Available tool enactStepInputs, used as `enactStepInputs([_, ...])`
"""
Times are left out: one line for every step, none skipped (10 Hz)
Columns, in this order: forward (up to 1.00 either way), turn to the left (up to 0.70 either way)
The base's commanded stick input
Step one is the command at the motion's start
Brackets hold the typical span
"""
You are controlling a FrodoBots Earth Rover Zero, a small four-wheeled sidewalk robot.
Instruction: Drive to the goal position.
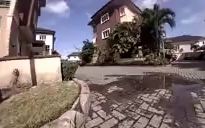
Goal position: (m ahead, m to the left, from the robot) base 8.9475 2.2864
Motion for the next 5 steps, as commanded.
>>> enactStepInputs([0.69, 0.03])
enactStepInputs([0.69, 0.03])
enactStepInputs([0.69, 0.03])
enactStepInputs([0.69, 0.03])
enactStepInputs([0.69, 0.03])
